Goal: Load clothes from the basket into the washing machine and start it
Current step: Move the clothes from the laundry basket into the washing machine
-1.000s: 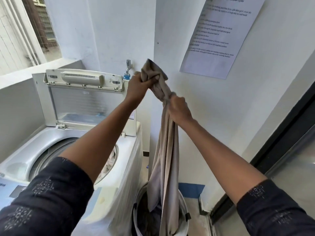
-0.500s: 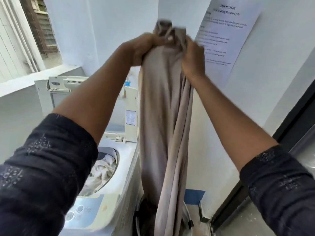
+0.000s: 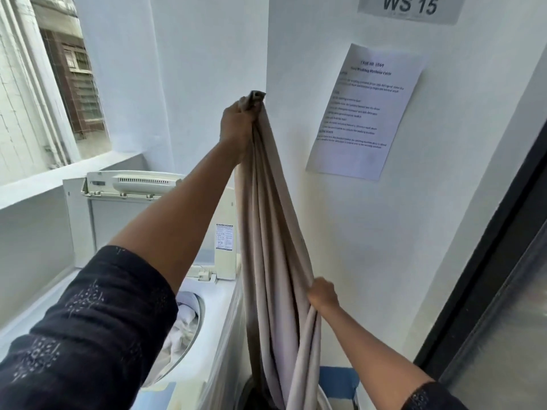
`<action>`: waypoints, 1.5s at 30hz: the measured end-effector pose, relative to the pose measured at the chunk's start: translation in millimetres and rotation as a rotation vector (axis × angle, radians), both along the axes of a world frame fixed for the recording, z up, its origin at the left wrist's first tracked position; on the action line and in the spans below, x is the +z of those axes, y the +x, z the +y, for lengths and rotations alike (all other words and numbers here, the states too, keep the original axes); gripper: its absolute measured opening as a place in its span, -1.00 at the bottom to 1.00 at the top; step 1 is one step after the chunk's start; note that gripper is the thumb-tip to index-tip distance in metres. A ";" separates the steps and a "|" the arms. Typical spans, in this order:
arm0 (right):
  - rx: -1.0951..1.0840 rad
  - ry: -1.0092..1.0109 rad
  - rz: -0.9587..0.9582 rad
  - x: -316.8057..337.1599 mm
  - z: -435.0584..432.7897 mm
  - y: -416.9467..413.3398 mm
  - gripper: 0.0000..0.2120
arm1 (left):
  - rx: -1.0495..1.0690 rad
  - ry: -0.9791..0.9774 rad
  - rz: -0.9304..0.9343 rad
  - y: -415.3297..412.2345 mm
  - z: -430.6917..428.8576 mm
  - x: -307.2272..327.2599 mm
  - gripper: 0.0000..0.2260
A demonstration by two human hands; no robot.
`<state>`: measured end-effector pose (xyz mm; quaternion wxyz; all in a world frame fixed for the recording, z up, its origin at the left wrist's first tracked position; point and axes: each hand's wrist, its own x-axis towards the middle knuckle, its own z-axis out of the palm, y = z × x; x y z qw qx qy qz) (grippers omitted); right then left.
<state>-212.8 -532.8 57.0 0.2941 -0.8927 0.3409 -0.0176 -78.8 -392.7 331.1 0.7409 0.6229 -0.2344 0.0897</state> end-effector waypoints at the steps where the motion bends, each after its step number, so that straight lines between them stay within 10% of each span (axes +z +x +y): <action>1: 0.049 0.017 -0.002 -1.2 -0.5 -1.1 -0.69 | 0.050 0.031 -0.018 4.6 3.8 -1.6 -0.91; 7: 0.068 -0.074 -0.588 131.0 0.7 38.6 -0.77 | 0.194 0.388 0.023 21.6 19.6 -19.5 -0.69; 11: 0.058 -0.099 -0.859 252.6 10.1 65.6 -0.73 | -0.068 0.502 -0.077 -7.8 9.6 -43.7 -0.62; 18: 0.116 -0.305 -0.846 259.0 22.6 65.8 -0.73 | 0.254 0.890 -0.319 -31.6 -2.6 -33.5 -0.77; 24: 0.198 -0.532 -0.636 164.1 -2.3 44.6 -0.80 | 0.417 0.652 -0.200 -22.2 13.7 -29.4 -0.70; 33: -0.136 -0.120 -0.219 43.3 -11.5 -7.6 -0.69 | 0.595 0.431 -0.172 -25.5 25.2 16.4 -0.69; 45: -0.215 -0.546 -1.044 330.0 -42.8 -0.7 -0.68 | 0.521 0.455 -0.079 -22.0 14.2 3.3 -0.63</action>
